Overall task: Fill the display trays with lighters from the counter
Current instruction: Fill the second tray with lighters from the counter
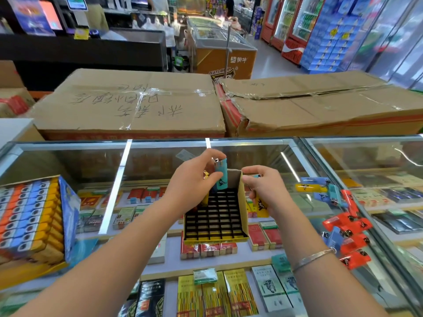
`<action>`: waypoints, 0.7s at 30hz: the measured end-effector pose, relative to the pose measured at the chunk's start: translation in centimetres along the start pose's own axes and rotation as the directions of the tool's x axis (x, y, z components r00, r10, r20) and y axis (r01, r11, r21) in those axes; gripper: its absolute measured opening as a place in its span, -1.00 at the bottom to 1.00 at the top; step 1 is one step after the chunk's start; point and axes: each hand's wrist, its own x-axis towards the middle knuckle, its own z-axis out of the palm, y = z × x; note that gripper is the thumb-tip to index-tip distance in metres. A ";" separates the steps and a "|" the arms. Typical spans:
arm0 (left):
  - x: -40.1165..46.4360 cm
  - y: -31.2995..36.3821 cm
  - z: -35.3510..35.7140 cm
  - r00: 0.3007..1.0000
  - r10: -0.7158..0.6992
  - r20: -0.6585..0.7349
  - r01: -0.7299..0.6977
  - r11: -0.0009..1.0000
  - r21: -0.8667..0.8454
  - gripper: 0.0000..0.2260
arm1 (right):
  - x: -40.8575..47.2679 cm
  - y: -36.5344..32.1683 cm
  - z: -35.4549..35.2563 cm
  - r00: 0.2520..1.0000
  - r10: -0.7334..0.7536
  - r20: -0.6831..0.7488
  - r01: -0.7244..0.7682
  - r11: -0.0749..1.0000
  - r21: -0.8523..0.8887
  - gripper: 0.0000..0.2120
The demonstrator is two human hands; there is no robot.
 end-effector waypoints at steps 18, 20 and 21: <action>1.9 -0.2 2.6 0.973 0.210 0.097 -0.227 0.778 0.585 -0.85 | -0.1 0.1 -0.2 1.000 -0.021 0.013 0.022 0.998 -0.056 -0.94; 1.8 -0.2 2.7 0.981 0.171 0.095 -0.195 0.809 0.555 -0.84 | -0.1 0.1 -0.2 1.000 -0.023 0.017 0.023 0.999 -0.049 -0.96; 1.8 -0.3 2.6 0.985 0.145 0.097 -0.175 0.826 0.537 -0.82 | -0.1 0.1 -0.2 1.000 -0.024 0.014 0.025 0.999 -0.042 -0.97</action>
